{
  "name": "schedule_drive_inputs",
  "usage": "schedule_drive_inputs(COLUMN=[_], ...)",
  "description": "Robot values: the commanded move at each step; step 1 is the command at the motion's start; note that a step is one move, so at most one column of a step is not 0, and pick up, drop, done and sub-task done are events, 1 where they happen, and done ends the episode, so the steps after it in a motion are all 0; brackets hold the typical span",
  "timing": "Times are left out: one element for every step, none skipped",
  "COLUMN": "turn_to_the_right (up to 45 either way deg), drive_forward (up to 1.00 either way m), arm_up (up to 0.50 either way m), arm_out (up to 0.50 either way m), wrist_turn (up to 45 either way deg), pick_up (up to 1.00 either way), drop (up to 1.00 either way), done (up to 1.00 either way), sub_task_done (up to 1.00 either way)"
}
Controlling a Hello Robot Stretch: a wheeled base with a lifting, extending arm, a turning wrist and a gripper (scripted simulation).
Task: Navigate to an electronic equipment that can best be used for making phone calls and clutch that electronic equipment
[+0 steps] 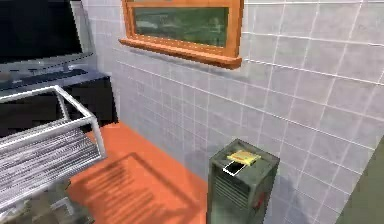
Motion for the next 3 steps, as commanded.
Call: schedule_drive_inputs(turn_to_the_right=[-45.0, -27.0, 45.0], drive_forward=[0.00, 0.00, 0.00], arm_up=[0.00, 0.00, 0.00], arm_out=[0.00, 0.00, 0.00], wrist_turn=[0.0, 0.0, 0.0], pick_up=[0.00, 0.00, 0.00], drop=[0.00, 0.00, 0.00], done=[0.00, 0.00, 0.00], sub_task_done=[0.00, 0.00, 0.00])
